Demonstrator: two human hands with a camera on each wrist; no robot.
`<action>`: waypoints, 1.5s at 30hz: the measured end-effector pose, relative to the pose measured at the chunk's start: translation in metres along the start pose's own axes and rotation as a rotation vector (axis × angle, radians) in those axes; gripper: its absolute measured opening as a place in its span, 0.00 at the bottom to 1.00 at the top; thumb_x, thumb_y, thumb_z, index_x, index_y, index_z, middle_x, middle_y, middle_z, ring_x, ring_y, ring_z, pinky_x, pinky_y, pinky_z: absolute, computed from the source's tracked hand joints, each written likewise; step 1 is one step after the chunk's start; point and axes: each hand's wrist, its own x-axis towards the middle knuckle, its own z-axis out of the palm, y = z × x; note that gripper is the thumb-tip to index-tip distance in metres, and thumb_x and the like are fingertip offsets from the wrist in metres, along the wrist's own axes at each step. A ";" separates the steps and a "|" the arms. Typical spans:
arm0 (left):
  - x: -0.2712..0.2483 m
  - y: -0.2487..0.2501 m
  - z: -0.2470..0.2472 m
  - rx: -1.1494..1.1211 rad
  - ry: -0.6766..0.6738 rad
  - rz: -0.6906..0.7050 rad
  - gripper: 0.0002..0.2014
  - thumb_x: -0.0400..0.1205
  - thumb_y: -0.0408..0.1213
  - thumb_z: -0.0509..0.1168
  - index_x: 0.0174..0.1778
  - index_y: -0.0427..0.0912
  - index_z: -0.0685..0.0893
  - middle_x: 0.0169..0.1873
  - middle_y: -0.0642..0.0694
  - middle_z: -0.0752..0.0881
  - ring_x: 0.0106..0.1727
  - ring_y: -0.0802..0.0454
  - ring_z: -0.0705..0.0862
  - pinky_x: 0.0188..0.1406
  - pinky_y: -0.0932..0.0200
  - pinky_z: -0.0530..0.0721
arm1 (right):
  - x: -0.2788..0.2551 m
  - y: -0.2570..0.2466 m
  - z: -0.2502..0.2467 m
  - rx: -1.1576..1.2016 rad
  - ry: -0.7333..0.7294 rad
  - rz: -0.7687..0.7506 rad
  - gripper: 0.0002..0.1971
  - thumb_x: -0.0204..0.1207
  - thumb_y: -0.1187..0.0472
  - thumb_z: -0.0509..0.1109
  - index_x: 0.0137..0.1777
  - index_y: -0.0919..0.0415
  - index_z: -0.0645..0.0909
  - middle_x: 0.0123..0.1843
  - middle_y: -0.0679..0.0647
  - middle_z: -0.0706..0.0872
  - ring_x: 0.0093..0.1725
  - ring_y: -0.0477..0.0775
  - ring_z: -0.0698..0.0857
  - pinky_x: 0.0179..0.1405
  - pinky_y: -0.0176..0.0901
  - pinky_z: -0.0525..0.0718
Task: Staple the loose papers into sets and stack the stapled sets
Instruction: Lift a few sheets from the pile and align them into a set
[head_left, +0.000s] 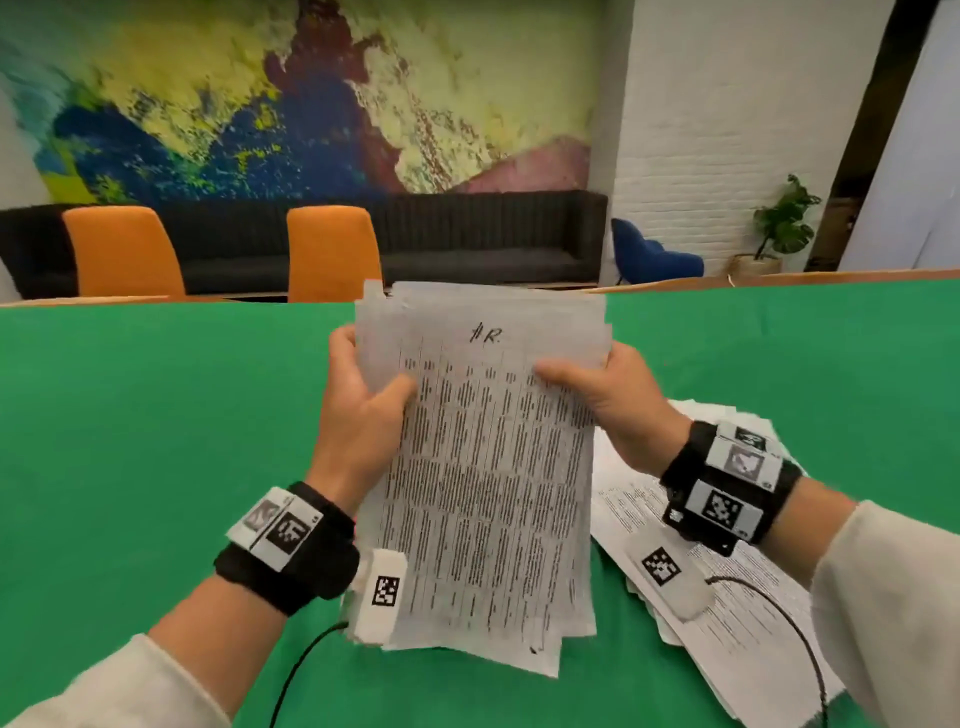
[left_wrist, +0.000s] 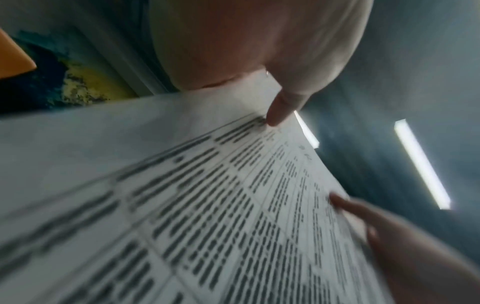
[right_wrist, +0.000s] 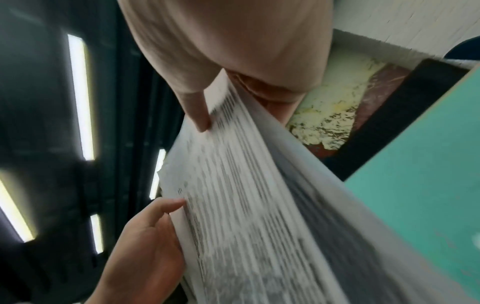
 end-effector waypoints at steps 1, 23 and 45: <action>-0.012 -0.010 0.001 0.011 -0.002 -0.042 0.20 0.84 0.24 0.67 0.65 0.49 0.73 0.55 0.48 0.89 0.51 0.54 0.92 0.48 0.50 0.94 | -0.004 0.011 0.004 -0.014 0.015 0.022 0.14 0.79 0.66 0.78 0.64 0.61 0.87 0.58 0.56 0.95 0.58 0.58 0.94 0.66 0.66 0.89; 0.009 0.011 0.003 -0.102 0.058 0.065 0.15 0.82 0.28 0.65 0.63 0.44 0.79 0.58 0.46 0.91 0.58 0.49 0.91 0.54 0.49 0.92 | 0.007 -0.016 0.017 0.065 0.102 -0.161 0.06 0.85 0.65 0.72 0.59 0.59 0.87 0.57 0.57 0.95 0.57 0.58 0.94 0.60 0.62 0.92; 0.000 -0.016 -0.007 0.087 -0.122 -0.117 0.24 0.82 0.27 0.70 0.69 0.51 0.71 0.57 0.56 0.89 0.52 0.66 0.90 0.49 0.62 0.88 | 0.005 0.008 0.030 0.077 0.149 -0.033 0.07 0.85 0.63 0.73 0.60 0.57 0.87 0.56 0.53 0.95 0.56 0.55 0.94 0.59 0.57 0.93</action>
